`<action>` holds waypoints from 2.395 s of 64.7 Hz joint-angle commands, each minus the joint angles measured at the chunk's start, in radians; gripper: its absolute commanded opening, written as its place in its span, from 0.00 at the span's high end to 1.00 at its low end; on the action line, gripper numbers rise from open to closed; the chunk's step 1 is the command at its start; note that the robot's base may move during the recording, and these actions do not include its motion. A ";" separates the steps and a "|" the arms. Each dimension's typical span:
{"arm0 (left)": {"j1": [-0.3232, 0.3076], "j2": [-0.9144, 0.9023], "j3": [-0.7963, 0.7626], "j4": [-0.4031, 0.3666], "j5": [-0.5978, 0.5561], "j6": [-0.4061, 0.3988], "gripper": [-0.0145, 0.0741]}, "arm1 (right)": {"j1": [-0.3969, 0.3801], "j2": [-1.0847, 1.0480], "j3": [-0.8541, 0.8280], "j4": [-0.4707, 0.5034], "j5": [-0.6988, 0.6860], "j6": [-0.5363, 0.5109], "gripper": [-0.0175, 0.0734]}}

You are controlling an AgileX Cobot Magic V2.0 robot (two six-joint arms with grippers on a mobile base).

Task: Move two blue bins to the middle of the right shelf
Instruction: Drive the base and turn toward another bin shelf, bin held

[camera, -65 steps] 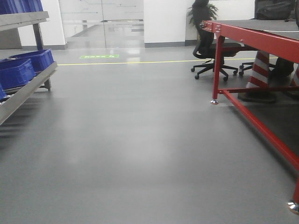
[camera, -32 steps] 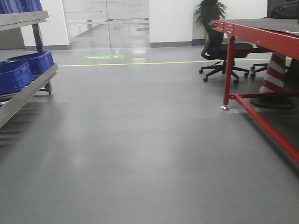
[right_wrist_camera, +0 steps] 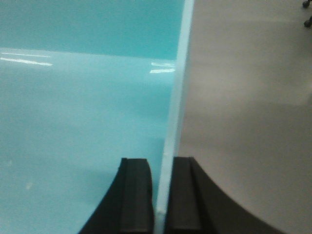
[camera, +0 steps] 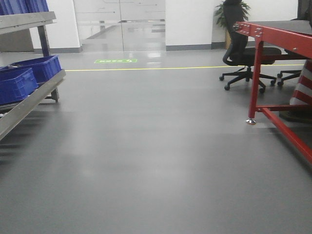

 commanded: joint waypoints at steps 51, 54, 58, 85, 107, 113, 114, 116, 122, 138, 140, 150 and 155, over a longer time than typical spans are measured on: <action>0.002 -0.017 -0.012 0.002 -0.041 0.006 0.96 | -0.006 -0.019 -0.008 -0.003 -0.045 -0.017 0.98; 0.002 -0.017 -0.012 0.002 -0.041 0.006 0.96 | -0.006 -0.019 -0.008 -0.003 -0.045 -0.017 0.98; 0.002 -0.017 -0.012 0.002 -0.041 0.006 0.96 | -0.006 -0.019 -0.008 -0.003 -0.045 -0.017 0.98; 0.002 -0.017 -0.012 0.002 -0.041 0.006 0.96 | -0.006 -0.019 -0.008 -0.003 -0.045 -0.017 0.98; 0.002 -0.017 -0.012 0.002 -0.041 0.006 0.96 | -0.006 -0.019 -0.008 -0.003 -0.045 -0.017 0.98; 0.002 -0.017 -0.012 0.002 -0.041 0.006 0.96 | -0.006 -0.019 -0.008 -0.003 -0.045 -0.017 0.98; 0.002 -0.017 -0.012 0.002 -0.041 0.006 0.96 | -0.006 -0.019 -0.008 -0.003 -0.045 -0.017 0.98; 0.002 -0.017 -0.012 0.002 -0.041 0.006 0.96 | -0.006 -0.019 -0.008 -0.003 -0.045 -0.017 0.98; 0.002 -0.017 -0.012 0.002 -0.041 0.006 0.96 | -0.006 -0.019 -0.008 -0.003 -0.045 -0.017 0.98; 0.002 -0.017 -0.012 0.004 -0.041 0.006 0.96 | -0.006 -0.019 -0.008 -0.003 -0.045 -0.017 0.98; 0.002 -0.017 -0.012 0.004 -0.041 0.006 0.96 | -0.006 -0.019 -0.008 -0.003 -0.045 -0.017 0.98; 0.002 -0.017 -0.012 0.004 -0.041 0.006 0.96 | -0.006 -0.019 -0.008 -0.003 -0.045 -0.017 0.98; 0.002 -0.017 -0.012 0.004 -0.041 0.006 0.96 | -0.006 -0.019 -0.008 -0.003 -0.045 -0.017 0.98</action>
